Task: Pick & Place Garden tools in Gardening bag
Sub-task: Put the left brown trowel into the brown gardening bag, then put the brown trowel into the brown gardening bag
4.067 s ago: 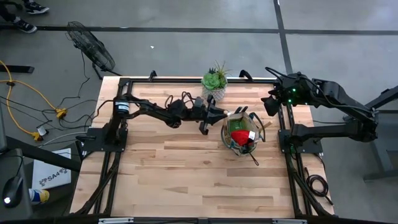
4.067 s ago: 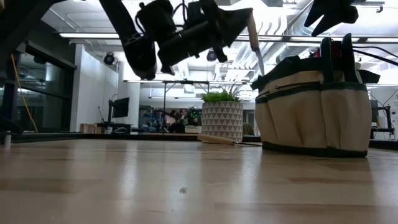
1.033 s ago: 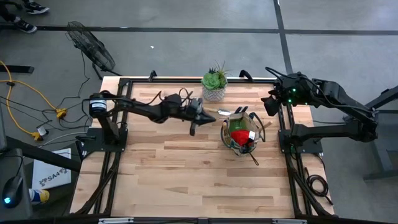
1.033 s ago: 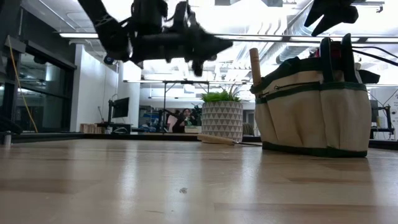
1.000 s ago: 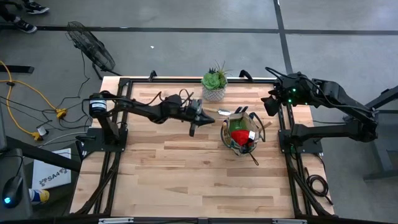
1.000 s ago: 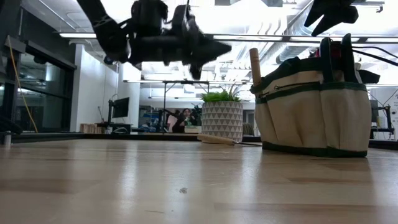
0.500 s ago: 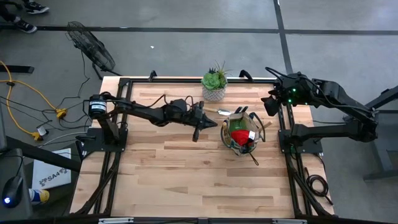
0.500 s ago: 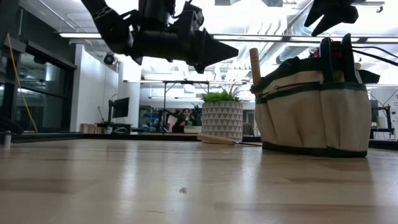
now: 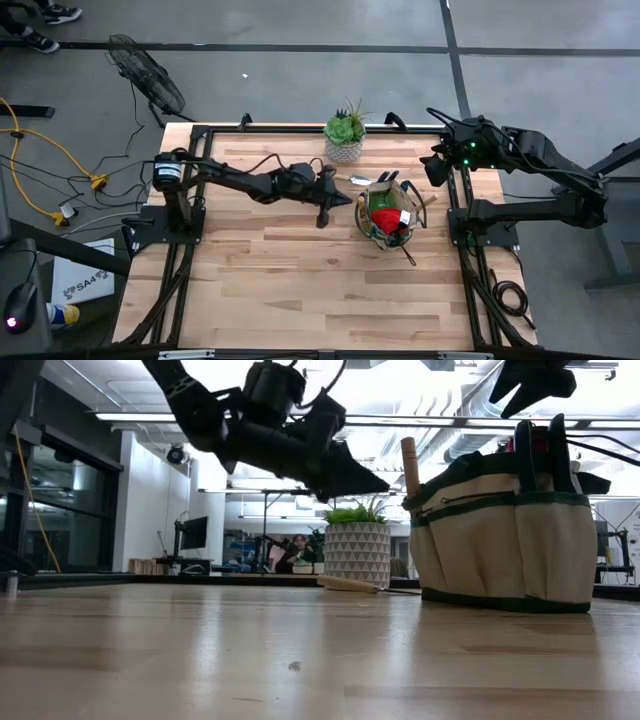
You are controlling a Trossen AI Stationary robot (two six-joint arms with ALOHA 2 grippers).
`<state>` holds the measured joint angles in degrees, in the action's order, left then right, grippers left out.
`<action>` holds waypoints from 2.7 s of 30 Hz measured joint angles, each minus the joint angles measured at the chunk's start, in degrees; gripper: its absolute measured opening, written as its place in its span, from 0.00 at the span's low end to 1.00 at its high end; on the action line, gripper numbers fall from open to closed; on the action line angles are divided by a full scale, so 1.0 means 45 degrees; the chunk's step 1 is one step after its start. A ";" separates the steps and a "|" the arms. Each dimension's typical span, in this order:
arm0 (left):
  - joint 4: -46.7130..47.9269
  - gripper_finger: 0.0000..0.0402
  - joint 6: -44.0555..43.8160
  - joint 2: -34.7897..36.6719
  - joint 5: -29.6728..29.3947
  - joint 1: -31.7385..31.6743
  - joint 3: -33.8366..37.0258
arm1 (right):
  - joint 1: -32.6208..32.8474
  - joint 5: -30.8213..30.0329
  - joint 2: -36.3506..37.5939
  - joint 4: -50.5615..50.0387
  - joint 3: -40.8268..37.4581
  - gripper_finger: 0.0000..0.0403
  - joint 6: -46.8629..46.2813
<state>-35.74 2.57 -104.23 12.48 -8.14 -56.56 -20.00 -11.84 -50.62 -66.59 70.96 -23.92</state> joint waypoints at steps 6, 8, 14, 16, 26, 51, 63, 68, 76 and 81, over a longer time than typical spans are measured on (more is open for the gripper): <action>0.0653 0.00 -0.0281 -0.0216 -0.0588 0.0073 -0.0012 | -0.0003 0.0005 0.0002 0.0005 0.0000 0.59 0.0000; 0.0514 0.00 -0.0268 -0.0391 -0.0584 0.0112 -0.0022 | -0.0003 0.0005 0.0002 0.0000 0.0000 0.59 0.0000; 0.0439 0.00 -0.0332 -0.1045 -0.0408 0.0185 -0.0305 | 0.0002 0.0005 -0.0003 0.0000 0.0004 0.59 0.0000; 0.0518 0.00 -0.0336 -0.1053 -0.0396 0.0185 -0.0492 | -0.0003 0.0005 0.0002 0.0005 0.0000 0.59 0.0000; 0.1244 0.00 0.0023 -0.1390 -0.0218 0.0148 -0.1885 | -0.0003 0.0000 0.0002 0.0005 0.0000 0.59 0.0000; 0.4070 0.00 0.0411 0.0011 -0.0067 -0.0651 -0.1873 | 0.0000 0.0000 -0.0002 0.0010 0.0005 0.59 0.0000; 0.6985 0.00 0.1469 0.0627 0.0080 -0.1437 -0.1873 | 0.0002 0.0005 0.0002 0.0010 0.0000 0.59 0.0000; 0.8425 0.03 0.3246 0.0629 0.0053 -0.1622 -0.1868 | -0.0003 0.0000 -0.0003 0.0010 0.0003 0.59 0.0000; 0.8983 0.34 0.4692 0.0394 -0.1446 -0.1869 -0.1883 | -0.0003 0.0000 -0.0003 0.0013 0.0005 0.59 0.0000; 0.9319 0.51 0.4667 0.0060 -0.1449 -0.2627 -0.1864 | -0.0003 0.0005 -0.0003 0.0015 0.0002 0.59 0.0000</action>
<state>6.19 23.57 -103.97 5.96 -19.96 -64.95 -20.01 -11.81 -50.63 -66.52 70.97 -23.92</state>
